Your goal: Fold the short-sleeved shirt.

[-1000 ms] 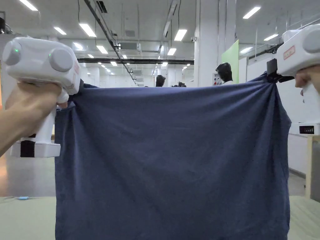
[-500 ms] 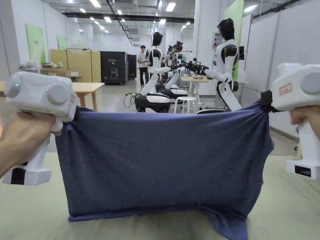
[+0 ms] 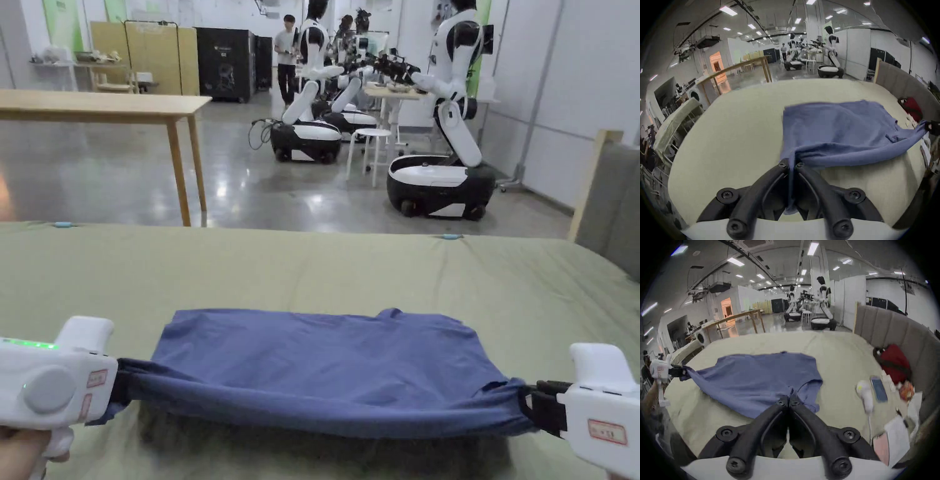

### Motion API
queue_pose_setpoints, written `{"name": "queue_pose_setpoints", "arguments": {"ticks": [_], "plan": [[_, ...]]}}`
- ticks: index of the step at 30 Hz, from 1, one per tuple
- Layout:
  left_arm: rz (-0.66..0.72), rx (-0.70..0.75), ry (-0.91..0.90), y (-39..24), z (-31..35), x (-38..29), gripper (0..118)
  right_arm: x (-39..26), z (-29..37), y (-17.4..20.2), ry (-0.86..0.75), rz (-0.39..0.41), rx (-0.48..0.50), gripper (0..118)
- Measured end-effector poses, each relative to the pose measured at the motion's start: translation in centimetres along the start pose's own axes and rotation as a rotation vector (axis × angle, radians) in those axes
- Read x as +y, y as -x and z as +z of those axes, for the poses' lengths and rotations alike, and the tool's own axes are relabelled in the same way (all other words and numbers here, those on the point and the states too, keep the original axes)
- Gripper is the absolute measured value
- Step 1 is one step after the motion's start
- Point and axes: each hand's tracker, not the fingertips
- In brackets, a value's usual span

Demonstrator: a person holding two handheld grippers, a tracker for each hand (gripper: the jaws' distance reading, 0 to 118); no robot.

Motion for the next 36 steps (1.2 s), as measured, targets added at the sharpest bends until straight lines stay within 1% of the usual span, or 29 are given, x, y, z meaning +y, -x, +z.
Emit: {"name": "queue_pose_setpoints", "arguments": {"ticks": [4, 5, 6, 8, 9, 11, 14, 18, 19, 20, 21, 22, 23, 24, 25, 26, 29, 30, 31, 32, 33, 34, 35, 36], "plan": [[0.004, -0.008, 0.018, 0.1, 3.4, -5.7, 1, -4.7, 4.0, 0.1, 0.015, -0.023, 0.006, 1], [0.02, -0.029, 0.013, 0.9, 3.1, -6.8, 1, -5.7, 5.1, 0.1, 0.017, -0.021, 0.011, 1], [0.042, -0.039, 0.016, 1.1, 3.7, -7.7, 1, -6.4, 5.8, 0.1, 0.017, -0.021, 0.009, 1], [0.036, -0.04, 0.019, 1.1, 5.2, -9.4, 1, -7.6, 7.5, -0.1, 0.008, -0.064, 0.023, 1], [0.031, -0.039, 0.02, 1.2, 5.9, -10.3, 1, -8.1, 8.2, -0.2, 0.003, -0.072, 0.028, 1], [0.035, -0.046, 0.023, 1.5, 7.0, -11.4, 1, -8.9, 9.4, 0.0, 0.004, -0.07, 0.033, 1], [0.044, -0.072, 0.031, 1.7, 8.1, -12.7, 1, -9.9, 10.0, 0.0, 0.02, -0.051, 0.039, 1], [0.02, -0.081, 0.052, 1.6, 7.9, -13.7, 1, -10.8, 8.9, -0.5, 0.054, -0.067, 0.035, 1], [0.017, -0.081, 0.058, 1.6, 7.7, -13.9, 6, -11.0, 8.5, -0.6, 0.065, -0.077, 0.039, 4], [0.014, -0.092, 0.073, 1.6, 7.4, -14.0, 22, -11.2, 8.1, -0.7, 0.089, -0.085, 0.051, 15], [0.012, -0.095, 0.085, 1.2, 7.5, -14.1, 61, -11.5, 7.8, -0.8, 0.098, -0.092, 0.049, 47], [0.009, -0.09, 0.096, 1.2, 7.3, -14.2, 108, -11.7, 7.6, -0.8, 0.103, -0.095, 0.04, 108], [0.009, -0.077, 0.116, 1.3, 7.0, -14.5, 113, -11.9, 7.2, -0.9, 0.119, -0.098, 0.029, 118], [0.018, -0.076, 0.123, 1.5, 6.8, -14.9, 108, -12.2, 6.9, -1.1, 0.144, -0.099, 0.019, 114], [0.027, -0.079, 0.102, 1.7, 6.9, -15.1, 107, -12.3, 7.1, -1.3, 0.019, -0.104, 0.054, 114], [0.047, -0.06, 0.101, 1.9, 7.3, -15.0, 107, -12.7, 7.2, -1.4, 0.095, -0.109, 0.024, 115], [0.123, -0.053, 0.044, 2.4, 9.6, -15.0, 102, -13.1, 7.8, -1.6, 0.08, -0.122, 0.009, 115], [0.139, -0.041, 0.02, 2.6, 10.5, -14.9, 102, -12.8, 8.2, -1.5, 0.074, -0.12, -0.001, 115], [0.151, -0.017, -0.018, 2.6, 11.2, -14.8, 85, -12.3, 8.7, -1.4, 0.06, -0.12, -0.014, 111], [0.155, 0.006, -0.042, 2.7, 11.8, -14.7, 59, -12.4, 9.3, -1.4, 0.02, -0.127, -0.025, 96], [0.144, 0.016, -0.041, 2.6, 12.2, -14.7, 23, -12.4, 9.6, -1.4, 0.005, -0.126, -0.04, 59], [0.144, 0.03, -0.056, 2.7, 12.4, -14.7, 0, -12.4, 9.7, -1.3, 0.0, -0.12, -0.066, 1], [0.141, 0.011, -0.038, 2.8, 12.5, -14.5, 0, -12.2, 10.0, -0.6, -0.017, -0.124, -0.065, 0], [0.144, -0.009, -0.011, 2.9, 12.4, -14.4, 0, -12.1, 10.1, -1.0, 0.0, -0.116, -0.052, 0]]}}
